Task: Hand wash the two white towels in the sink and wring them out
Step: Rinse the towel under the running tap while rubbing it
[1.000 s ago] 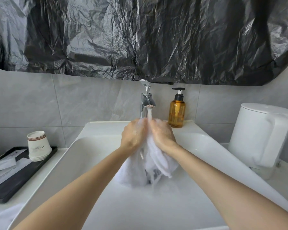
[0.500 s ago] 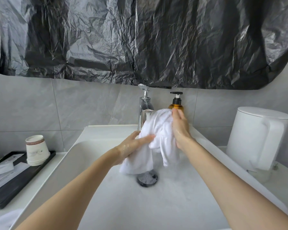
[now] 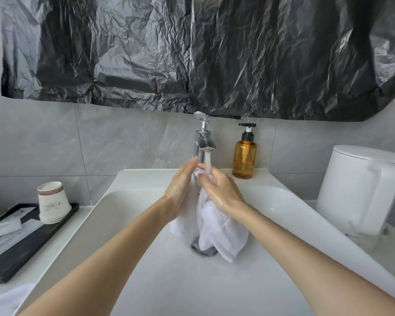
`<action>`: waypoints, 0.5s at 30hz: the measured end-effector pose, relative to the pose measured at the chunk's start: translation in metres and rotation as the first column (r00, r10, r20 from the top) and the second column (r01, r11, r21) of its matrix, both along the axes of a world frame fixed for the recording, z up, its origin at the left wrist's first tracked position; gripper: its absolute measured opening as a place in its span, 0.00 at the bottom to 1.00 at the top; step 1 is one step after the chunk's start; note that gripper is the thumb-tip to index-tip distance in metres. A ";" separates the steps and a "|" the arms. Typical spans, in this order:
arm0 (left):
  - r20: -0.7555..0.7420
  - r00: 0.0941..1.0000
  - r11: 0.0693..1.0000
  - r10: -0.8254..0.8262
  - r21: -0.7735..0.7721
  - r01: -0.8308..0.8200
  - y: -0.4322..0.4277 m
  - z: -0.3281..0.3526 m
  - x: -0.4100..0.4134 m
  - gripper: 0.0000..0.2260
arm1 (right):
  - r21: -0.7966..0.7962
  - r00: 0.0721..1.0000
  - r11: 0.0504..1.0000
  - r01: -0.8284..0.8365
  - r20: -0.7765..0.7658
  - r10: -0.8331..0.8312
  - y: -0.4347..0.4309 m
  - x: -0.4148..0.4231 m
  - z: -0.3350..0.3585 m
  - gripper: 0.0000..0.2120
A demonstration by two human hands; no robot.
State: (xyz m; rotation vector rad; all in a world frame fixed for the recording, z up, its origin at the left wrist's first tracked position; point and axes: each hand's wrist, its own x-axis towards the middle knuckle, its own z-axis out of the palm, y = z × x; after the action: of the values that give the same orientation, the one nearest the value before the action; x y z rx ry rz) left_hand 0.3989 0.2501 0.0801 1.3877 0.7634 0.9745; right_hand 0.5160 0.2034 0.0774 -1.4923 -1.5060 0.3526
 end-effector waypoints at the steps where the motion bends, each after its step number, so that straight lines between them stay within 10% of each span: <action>1: -0.022 0.999 0.999 0.024 0.034 -0.024 -0.004 0.000 0.001 0.23 | 0.020 0.999 0.999 0.036 -0.033 -0.036 -0.001 -0.001 -0.003 0.12; 7: -0.076 0.973 0.968 0.219 0.145 -0.207 -0.012 0.002 0.016 0.16 | 0.043 0.960 0.959 0.281 -0.010 -0.281 -0.002 -0.005 0.013 0.17; 15: -0.169 0.966 0.933 0.196 0.336 -0.130 -0.019 0.001 0.011 0.18 | 0.292 0.887 0.937 0.191 0.358 -0.292 -0.011 0.017 0.018 0.20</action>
State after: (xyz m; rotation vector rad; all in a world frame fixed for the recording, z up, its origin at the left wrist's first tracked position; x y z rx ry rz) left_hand 0.4102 0.2309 0.0812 1.7484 0.9100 1.1390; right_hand 0.5326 0.1924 0.0955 -1.5855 -1.5766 -0.3028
